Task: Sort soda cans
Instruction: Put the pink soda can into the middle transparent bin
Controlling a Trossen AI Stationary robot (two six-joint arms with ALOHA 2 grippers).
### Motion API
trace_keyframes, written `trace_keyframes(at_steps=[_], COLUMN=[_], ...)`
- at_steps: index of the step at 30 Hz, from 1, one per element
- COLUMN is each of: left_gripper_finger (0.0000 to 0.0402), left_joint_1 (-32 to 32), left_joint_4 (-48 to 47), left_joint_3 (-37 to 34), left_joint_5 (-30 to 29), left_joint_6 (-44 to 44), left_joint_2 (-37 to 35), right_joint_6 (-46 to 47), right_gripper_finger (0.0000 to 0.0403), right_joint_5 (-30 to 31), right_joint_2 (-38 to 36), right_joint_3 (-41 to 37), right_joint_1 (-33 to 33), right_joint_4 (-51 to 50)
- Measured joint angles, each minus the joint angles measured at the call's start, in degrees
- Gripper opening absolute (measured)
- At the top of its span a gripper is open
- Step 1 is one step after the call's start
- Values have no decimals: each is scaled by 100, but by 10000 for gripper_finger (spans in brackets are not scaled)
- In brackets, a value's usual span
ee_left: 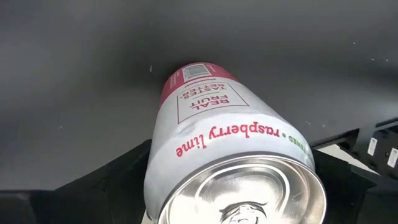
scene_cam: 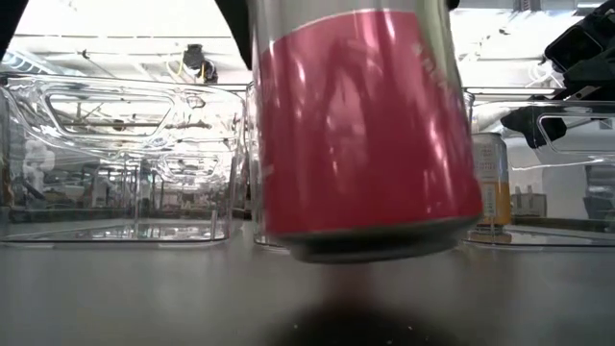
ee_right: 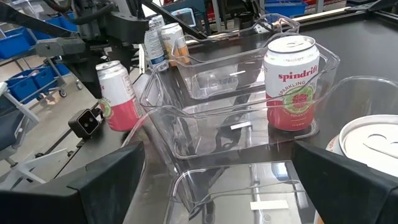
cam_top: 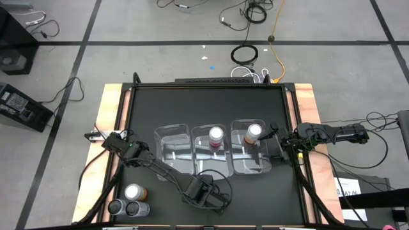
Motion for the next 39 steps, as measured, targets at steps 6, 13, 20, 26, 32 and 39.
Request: trace_keyframes(at_steps=[6, 13, 20, 26, 32, 39], left_gripper_finger=[333, 334, 334, 334, 334, 334], left_joint_1=[9, 24, 146, 702, 1633, 2289], left_joint_4=[-30, -242, -796, -1632, -1730, -2175], left_joint_3=[181, 185, 190, 190, 194, 93], left_joint_5=[0, -38, -617, -1054, -748, -566], left_joint_6=[115, 525, 1122, 2244, 4345, 5072], left_joint_2=[-53, -585, -1234, -1665, -1695, -1665], right_joint_6=[22, 24, 42, 79, 350, 686], right_gripper_finger=[398, 398, 398, 398, 398, 398], right_joint_5=[-81, -118, -125, -123, -107, -103], right_joint_2=[2, 2, 4, 5, 7, 7], right_joint_3=[0, 0, 0, 0, 0, 0], right_joint_1=[1, 2, 2, 1, 1, 2], right_joint_4=[-4, -13, -9, -4, 4, 4])
